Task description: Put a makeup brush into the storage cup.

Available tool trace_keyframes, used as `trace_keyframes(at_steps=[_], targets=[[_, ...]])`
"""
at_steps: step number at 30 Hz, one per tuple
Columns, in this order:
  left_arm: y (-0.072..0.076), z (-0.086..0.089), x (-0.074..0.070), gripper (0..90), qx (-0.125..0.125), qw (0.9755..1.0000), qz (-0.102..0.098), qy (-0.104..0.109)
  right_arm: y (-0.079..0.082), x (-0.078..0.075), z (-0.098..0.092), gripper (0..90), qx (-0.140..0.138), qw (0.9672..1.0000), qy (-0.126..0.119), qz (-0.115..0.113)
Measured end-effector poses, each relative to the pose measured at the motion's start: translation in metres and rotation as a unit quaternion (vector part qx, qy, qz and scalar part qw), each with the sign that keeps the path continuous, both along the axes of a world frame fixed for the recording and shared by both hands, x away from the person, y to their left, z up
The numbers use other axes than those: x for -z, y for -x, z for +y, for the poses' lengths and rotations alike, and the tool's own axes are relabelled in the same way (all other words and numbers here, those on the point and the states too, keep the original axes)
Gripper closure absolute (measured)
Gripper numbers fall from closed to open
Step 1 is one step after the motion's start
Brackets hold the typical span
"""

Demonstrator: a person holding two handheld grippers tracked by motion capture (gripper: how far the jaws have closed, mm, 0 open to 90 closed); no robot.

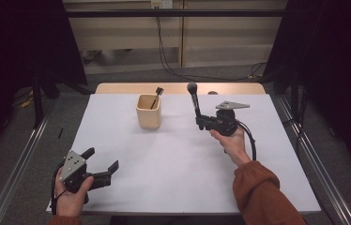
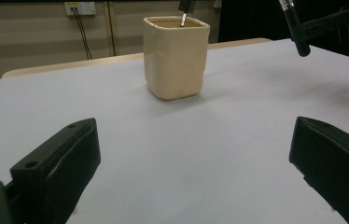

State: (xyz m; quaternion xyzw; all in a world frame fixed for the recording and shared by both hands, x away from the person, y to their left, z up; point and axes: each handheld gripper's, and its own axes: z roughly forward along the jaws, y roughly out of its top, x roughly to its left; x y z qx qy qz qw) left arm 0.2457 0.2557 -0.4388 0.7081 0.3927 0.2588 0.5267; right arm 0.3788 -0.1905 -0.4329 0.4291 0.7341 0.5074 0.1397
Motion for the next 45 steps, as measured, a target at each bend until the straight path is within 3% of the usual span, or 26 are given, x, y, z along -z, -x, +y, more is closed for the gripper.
trace_keyframes(at_steps=[19, 24, 28, 45], targets=[[0.000, 0.001, -0.002, 1.9, -0.002, 1.0000, -0.005, 0.004, 0.034, -0.003, -0.003, 75.5, -0.034, 0.9982, -0.034, -0.034], [0.001, 0.000, -0.002, 1.9, -0.001, 1.0000, -0.006, 0.003, 0.043, -0.004, -0.001, 75.5, -0.045, 0.9975, -0.035, -0.042], [0.001, -0.002, -0.003, 2.2, 0.003, 0.9998, -0.009, 0.017, 0.049, -0.005, 0.000, 75.5, -0.053, 0.9967, -0.038, -0.048], [0.002, -0.003, -0.004, 1.7, 0.006, 0.9998, -0.009, 0.018, 0.072, 0.001, 0.017, 75.5, -0.108, 0.9916, -0.043, -0.057]])
